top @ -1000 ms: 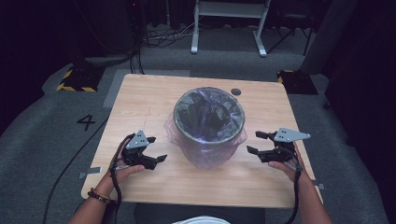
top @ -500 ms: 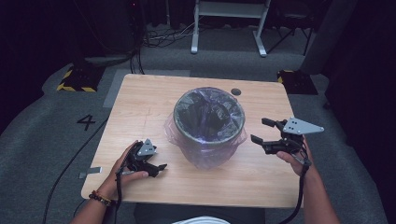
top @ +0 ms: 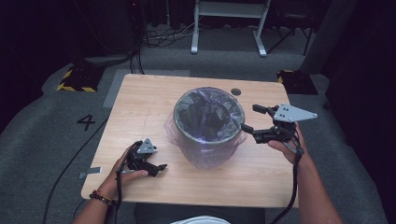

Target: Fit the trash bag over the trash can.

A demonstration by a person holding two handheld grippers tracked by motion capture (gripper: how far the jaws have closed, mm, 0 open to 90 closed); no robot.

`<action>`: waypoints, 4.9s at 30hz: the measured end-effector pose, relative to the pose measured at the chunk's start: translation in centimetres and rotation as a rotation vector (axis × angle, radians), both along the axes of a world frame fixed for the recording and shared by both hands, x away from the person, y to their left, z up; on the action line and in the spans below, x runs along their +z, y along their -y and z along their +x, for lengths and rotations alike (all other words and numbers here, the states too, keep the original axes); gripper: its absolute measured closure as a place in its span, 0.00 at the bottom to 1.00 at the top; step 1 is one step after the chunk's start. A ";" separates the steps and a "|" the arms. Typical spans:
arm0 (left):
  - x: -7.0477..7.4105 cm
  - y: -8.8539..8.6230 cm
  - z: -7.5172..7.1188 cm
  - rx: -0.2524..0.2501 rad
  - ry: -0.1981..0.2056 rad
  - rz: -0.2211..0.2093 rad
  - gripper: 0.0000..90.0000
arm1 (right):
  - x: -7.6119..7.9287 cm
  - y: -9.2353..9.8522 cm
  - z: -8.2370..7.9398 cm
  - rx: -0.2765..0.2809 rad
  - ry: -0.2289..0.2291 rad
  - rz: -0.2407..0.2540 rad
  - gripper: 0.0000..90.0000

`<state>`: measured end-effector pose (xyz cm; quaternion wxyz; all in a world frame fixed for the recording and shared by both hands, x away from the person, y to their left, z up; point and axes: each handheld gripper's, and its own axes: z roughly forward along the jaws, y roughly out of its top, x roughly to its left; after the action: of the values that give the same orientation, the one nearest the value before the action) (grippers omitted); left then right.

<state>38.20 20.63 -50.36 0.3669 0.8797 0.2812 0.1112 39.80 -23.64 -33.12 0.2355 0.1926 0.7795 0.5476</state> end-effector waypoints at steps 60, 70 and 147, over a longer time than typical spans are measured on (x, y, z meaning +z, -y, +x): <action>0.0 0.1 0.2 0.001 -0.003 0.001 0.14 | -0.3 -9.0 4.8 0.087 -0.426 -0.441 0.18; 0.0 0.1 0.2 0.000 -0.002 0.002 0.13 | -0.3 -9.1 4.8 0.088 -0.435 -0.446 0.18; 0.0 0.1 0.2 0.000 -0.002 0.002 0.13 | 2.7 -3.1 -0.7 0.082 -0.205 -0.320 0.24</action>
<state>38.38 20.52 -50.36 0.3657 0.8802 0.2816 0.1108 39.13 -20.49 -30.45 0.1600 0.1756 0.8838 0.4031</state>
